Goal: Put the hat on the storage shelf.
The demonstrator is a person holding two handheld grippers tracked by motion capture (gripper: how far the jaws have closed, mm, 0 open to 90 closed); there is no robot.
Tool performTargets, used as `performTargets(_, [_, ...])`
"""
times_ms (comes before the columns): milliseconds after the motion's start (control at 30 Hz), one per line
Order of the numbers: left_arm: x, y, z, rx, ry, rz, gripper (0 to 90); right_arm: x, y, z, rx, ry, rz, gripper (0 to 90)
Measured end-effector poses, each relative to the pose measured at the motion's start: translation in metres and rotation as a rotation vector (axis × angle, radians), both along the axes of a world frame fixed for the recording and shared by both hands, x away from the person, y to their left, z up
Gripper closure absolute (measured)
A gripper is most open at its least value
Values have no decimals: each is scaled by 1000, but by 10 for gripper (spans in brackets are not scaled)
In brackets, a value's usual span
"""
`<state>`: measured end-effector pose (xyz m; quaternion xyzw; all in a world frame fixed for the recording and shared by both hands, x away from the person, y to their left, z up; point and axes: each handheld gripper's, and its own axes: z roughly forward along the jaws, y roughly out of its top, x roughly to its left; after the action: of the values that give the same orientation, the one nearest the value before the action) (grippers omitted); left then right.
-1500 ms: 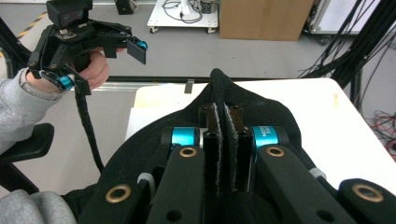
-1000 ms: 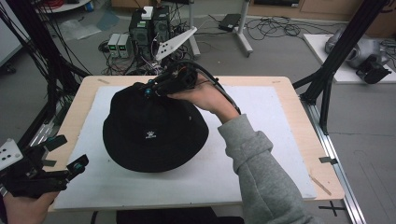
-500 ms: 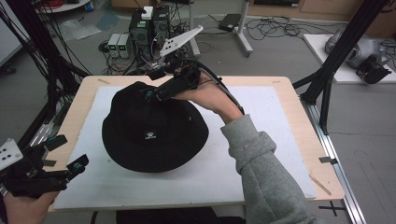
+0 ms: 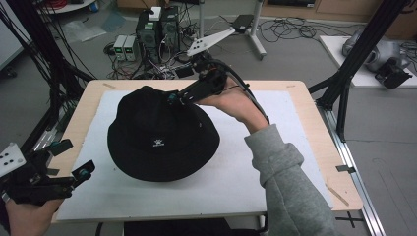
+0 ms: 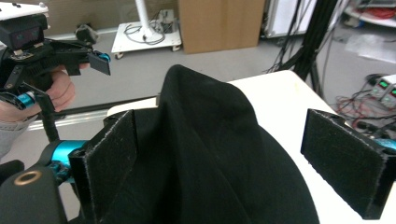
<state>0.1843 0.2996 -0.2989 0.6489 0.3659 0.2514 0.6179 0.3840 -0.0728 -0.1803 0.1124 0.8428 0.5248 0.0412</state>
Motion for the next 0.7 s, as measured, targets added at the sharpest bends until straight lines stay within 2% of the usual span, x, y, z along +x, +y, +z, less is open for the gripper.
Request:
performTargets(267, [7, -5, 0, 4, 3, -15, 18, 0, -36, -2, 35, 8, -75, 105])
performTargets(300, [8, -6, 0, 5, 3, -17, 18, -1, -46, -4, 31, -3, -105, 105])
performTargets(333, [9, -7, 0, 6, 3, -18, 18, -1, -46, -4, 31, -3, -105, 105])
performTargets(367, [10, -8, 0, 6, 3, -21, 18, -1, -60, -8, 48, 4, -136, 104])
performTargets(467, [12, -10, 0, 6, 7, -24, 18, 0, -71, -11, 64, 12, -167, 104])
performTargets(500, [13, -10, -1, 6, 8, -21, 18, 0, -84, -14, 73, 21, -193, 104])
performTargets(567, [14, -10, -1, 4, 9, -23, 18, 1, -89, -16, 82, 18, -191, 105])
performTargets(600, [15, -10, -1, 2, 9, -24, 18, -1, -99, -20, 81, 28, -207, 104])
performTargets(700, [16, -9, 0, 1, 6, -27, 18, -3, -110, -25, 82, 27, -238, 105])
